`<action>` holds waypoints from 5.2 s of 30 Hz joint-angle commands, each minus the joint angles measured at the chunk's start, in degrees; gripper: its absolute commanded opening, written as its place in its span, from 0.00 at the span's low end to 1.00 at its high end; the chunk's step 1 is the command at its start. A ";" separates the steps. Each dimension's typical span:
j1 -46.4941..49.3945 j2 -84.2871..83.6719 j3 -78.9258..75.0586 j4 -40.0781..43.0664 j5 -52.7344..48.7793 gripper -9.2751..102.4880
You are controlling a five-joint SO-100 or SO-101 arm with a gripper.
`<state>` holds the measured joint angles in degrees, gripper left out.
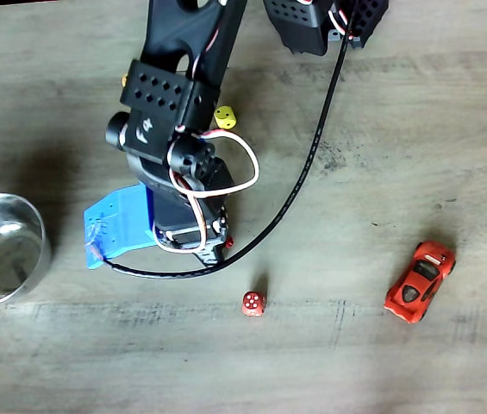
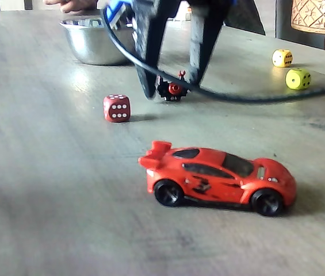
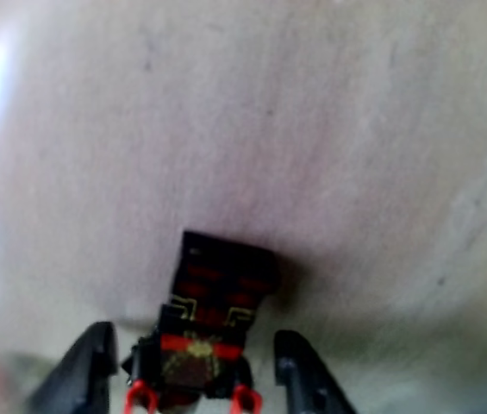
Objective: Pick up the lego figure and place in bowl
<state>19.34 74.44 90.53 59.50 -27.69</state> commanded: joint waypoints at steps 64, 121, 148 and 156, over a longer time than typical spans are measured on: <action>14.15 14.06 -11.69 -1.85 -31.73 0.16; 26.72 2.29 -11.60 -38.67 -42.10 0.17; 26.46 2.81 -11.51 -37.79 -47.29 0.31; 26.10 3.16 -11.43 -37.79 -47.29 0.15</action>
<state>45.70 76.29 84.02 22.06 -75.41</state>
